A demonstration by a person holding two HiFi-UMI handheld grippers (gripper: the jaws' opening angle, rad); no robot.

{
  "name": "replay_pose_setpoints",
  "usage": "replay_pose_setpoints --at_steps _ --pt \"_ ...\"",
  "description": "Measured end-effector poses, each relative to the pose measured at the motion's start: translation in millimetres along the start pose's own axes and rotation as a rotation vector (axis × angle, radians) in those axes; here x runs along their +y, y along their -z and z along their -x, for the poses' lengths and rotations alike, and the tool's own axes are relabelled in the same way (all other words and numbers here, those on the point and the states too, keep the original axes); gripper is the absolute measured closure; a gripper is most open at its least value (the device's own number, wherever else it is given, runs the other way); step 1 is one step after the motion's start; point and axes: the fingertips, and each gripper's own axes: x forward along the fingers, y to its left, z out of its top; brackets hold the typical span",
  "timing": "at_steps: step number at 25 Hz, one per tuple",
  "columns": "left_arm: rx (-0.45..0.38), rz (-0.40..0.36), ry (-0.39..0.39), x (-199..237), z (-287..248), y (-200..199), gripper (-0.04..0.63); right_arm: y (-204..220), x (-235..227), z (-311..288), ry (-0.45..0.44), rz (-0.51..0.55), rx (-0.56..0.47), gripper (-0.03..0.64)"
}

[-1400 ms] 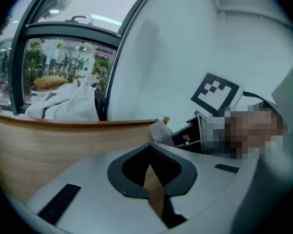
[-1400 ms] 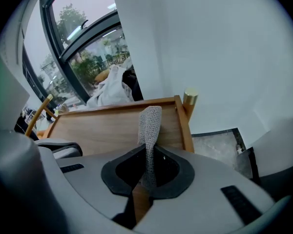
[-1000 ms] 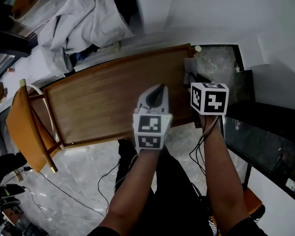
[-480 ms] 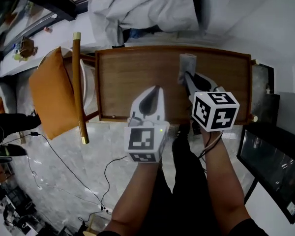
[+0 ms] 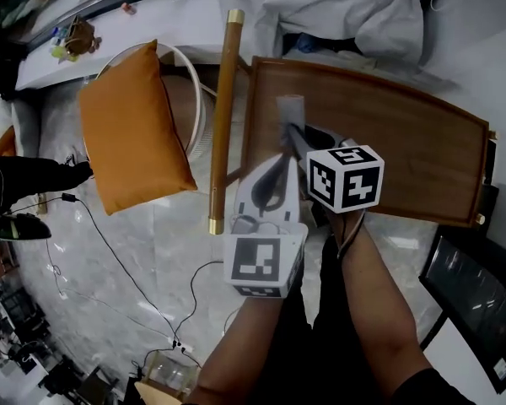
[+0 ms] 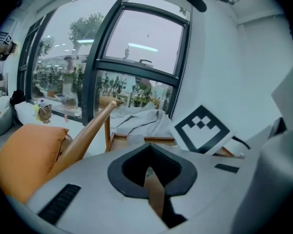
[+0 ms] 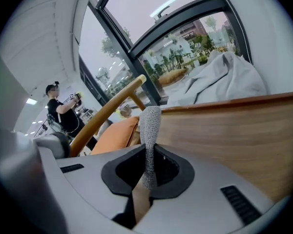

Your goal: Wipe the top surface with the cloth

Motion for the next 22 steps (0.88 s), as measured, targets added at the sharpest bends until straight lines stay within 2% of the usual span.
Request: replay_pose_setpoints --at_steps 10,22 --pt "-0.039 0.006 -0.002 36.1 24.1 -22.4 0.584 19.5 32.5 -53.6 -0.045 -0.027 0.062 0.580" --pt "-0.037 -0.009 0.030 33.7 18.2 -24.0 0.584 35.5 18.4 -58.3 0.060 0.067 0.189 0.580"
